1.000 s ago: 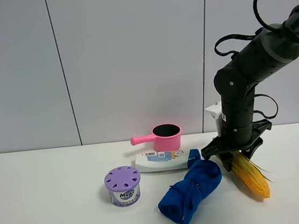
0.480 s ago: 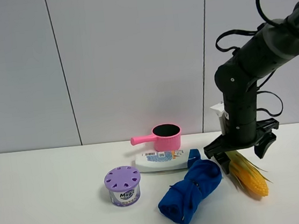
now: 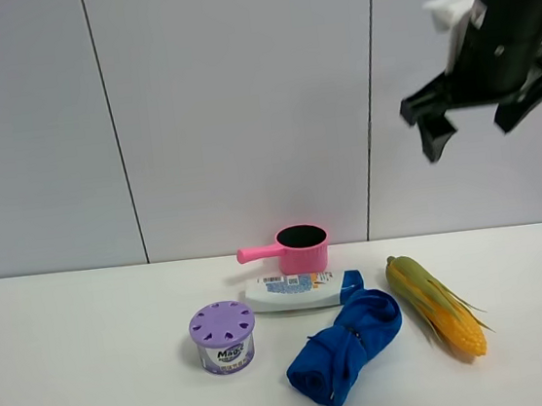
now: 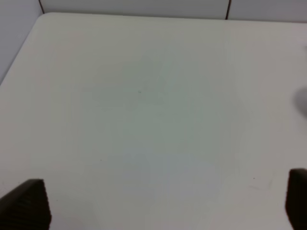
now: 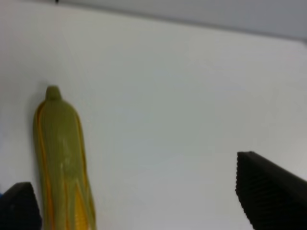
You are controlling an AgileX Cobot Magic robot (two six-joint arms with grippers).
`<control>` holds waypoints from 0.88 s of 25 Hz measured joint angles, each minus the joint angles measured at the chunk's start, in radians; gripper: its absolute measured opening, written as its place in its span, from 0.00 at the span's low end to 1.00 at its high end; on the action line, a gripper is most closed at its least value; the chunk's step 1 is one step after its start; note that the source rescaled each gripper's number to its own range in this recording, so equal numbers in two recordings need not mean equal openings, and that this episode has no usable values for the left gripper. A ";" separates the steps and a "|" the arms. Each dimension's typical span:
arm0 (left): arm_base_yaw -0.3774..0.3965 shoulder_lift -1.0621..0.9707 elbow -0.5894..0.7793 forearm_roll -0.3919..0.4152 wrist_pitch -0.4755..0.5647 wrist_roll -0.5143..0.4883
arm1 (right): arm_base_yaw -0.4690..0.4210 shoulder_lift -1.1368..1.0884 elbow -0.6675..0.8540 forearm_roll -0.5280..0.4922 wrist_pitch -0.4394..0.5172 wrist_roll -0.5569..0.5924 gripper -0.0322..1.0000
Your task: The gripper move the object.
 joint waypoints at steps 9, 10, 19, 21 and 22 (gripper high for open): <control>0.000 0.000 0.000 0.000 0.000 0.000 | -0.142 -0.316 0.000 -0.250 0.021 -0.008 0.67; 0.000 0.000 0.000 0.000 0.000 0.000 | -0.173 -0.323 0.000 -0.260 0.038 -0.012 0.67; 0.000 0.000 0.000 0.000 0.000 0.000 | -0.325 -0.363 0.000 -0.182 0.244 -0.103 0.67; 0.000 0.000 0.000 0.000 0.000 0.000 | -0.325 -0.401 0.000 -0.168 0.304 -0.118 0.67; 0.000 0.000 0.000 0.000 0.000 0.000 | -0.325 -0.429 0.000 -0.164 0.329 -0.125 0.67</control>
